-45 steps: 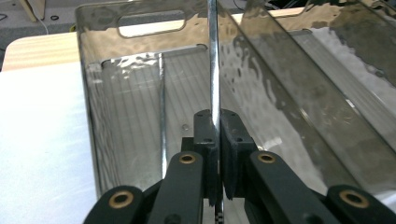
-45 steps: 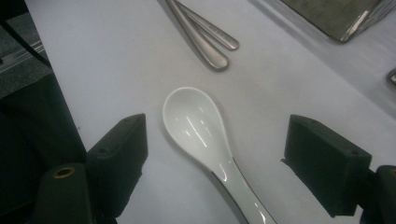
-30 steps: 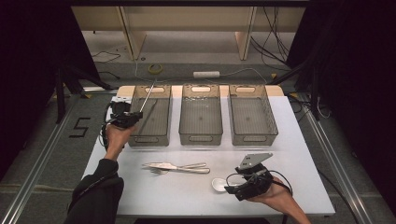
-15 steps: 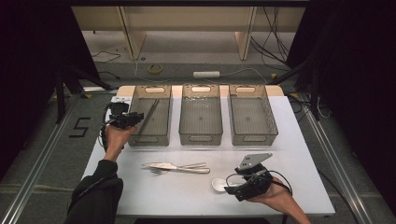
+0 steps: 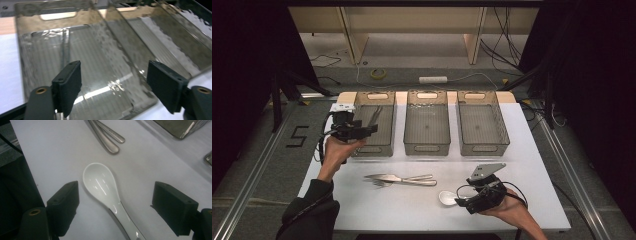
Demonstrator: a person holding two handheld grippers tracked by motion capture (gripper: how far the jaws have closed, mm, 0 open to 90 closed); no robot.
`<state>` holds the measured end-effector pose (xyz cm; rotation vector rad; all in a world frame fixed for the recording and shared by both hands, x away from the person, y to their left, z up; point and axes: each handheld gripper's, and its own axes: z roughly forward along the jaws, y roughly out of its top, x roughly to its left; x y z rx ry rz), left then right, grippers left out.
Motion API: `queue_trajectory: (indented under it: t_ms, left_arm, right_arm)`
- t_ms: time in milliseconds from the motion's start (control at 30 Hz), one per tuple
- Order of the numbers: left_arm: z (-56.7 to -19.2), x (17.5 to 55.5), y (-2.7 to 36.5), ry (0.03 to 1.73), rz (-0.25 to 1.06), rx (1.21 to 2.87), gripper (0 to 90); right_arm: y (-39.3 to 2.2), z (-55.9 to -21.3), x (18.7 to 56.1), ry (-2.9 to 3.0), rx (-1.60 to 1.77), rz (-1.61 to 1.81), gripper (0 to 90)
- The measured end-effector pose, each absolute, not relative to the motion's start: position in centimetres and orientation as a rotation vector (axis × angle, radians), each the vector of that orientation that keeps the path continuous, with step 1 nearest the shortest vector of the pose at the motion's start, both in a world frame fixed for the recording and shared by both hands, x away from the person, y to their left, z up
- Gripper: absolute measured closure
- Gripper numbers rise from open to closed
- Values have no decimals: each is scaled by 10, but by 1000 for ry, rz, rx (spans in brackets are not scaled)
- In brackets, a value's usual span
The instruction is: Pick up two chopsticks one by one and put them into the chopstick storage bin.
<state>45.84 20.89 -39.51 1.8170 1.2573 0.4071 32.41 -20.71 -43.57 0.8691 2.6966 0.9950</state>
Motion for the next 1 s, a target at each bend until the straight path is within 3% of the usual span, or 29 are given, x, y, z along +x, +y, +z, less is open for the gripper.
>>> queue_trajectory:
  t_ms: [400, 1000]
  left_arm:
    - [-395, 430, 183, 1092, 348, 1908, 171]
    - [-412, 381, 161, 963, 311, 1862, 155]
  right_arm:
    - [-206, -440, 326, 2718, 845, 920, 237]
    - [-203, -454, 330, 2788, 809, 737, 261]
